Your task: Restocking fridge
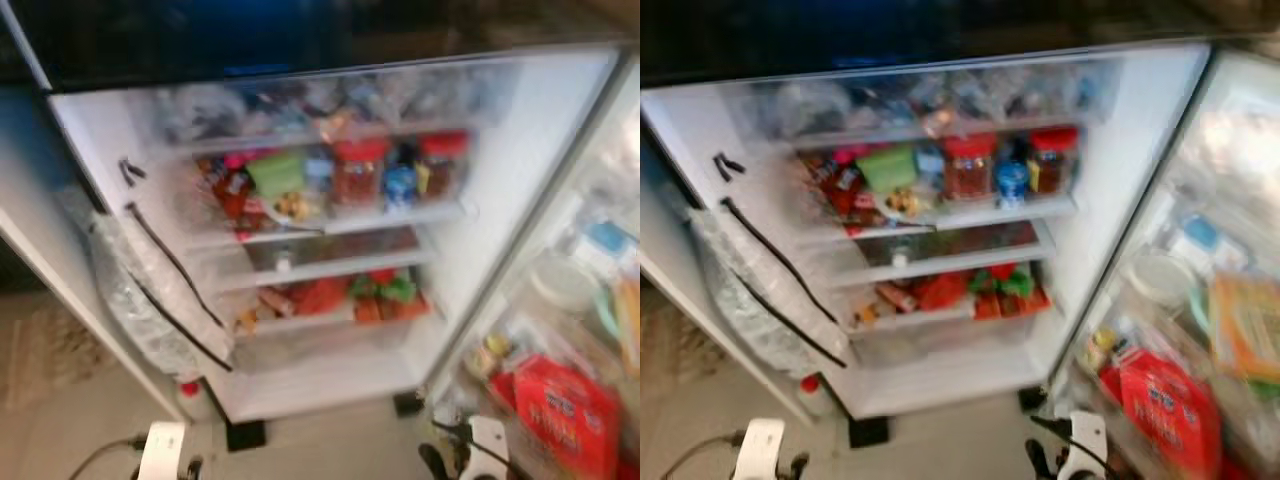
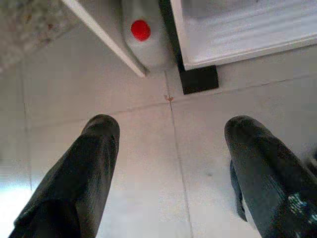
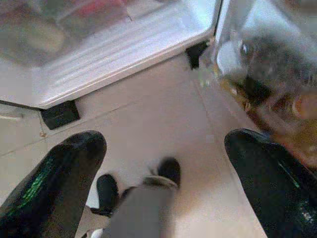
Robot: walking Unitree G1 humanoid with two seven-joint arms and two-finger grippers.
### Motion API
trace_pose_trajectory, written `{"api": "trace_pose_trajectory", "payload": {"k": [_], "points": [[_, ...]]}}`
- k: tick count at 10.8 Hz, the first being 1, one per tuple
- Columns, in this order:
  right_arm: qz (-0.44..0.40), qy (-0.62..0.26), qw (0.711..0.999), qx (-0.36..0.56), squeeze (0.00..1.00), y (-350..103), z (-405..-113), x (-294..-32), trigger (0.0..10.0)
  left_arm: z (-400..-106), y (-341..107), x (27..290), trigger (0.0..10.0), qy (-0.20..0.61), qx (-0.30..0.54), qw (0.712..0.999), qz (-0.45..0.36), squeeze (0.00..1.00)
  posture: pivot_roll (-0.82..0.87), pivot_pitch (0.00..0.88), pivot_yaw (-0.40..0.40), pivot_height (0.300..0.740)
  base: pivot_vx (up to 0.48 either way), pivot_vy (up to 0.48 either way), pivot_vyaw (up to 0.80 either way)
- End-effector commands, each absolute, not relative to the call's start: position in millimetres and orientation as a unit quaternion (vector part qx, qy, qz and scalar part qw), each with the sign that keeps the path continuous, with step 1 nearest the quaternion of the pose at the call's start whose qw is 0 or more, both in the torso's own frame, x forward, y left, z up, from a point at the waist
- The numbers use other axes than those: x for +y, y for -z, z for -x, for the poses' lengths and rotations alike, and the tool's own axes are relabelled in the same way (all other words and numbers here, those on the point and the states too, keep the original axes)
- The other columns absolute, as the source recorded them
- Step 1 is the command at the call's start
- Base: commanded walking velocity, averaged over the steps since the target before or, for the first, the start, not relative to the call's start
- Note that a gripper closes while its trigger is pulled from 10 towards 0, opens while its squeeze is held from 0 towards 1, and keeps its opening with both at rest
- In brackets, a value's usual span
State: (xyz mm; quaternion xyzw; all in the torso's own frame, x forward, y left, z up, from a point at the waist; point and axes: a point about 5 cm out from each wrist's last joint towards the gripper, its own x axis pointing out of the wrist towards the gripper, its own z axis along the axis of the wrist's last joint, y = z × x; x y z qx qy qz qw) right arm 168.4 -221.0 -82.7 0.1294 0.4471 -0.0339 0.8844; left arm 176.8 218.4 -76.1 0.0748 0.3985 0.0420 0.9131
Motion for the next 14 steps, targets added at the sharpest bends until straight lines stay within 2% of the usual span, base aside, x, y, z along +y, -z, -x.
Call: {"api": "trace_pose_trajectory", "payload": {"k": [1,3,6,14], "points": [[-0.134,0.036,0.883,0.449,0.0,83.1,-168.8,-219.3,10.0,-164.7,81.7,221.3,10.0,-0.042,0.419,0.904,-0.077,0.0,-0.08,0.024,0.023,0.74,0.0,0.476,0.0],[-0.129,0.034,0.883,0.449,0.0,83.4,-167.9,-219.6,10.0,-157.8,84.5,225.6,10.0,-0.047,0.432,0.897,-0.076,0.0,-0.08,0.028,0.021,0.74,0.0,0.469,0.0],[-0.123,0.031,0.886,0.447,0.0,82.8,-168.5,-220.2,10.0,-148.6,88.1,230.4,10.0,-0.05,0.453,0.887,-0.074,0.0,-0.08,0.031,0.018,0.74,0.0,0.306,0.75],[-0.136,0.05,0.885,0.443,0.0,84.5,-166.6,-217.3,10.0,-128.9,94.8,238.0,10.0,-0.047,0.497,0.863,-0.08,0.0,-0.1,0.0,0.046,0.74,0.0,0.411,0.0]]}}
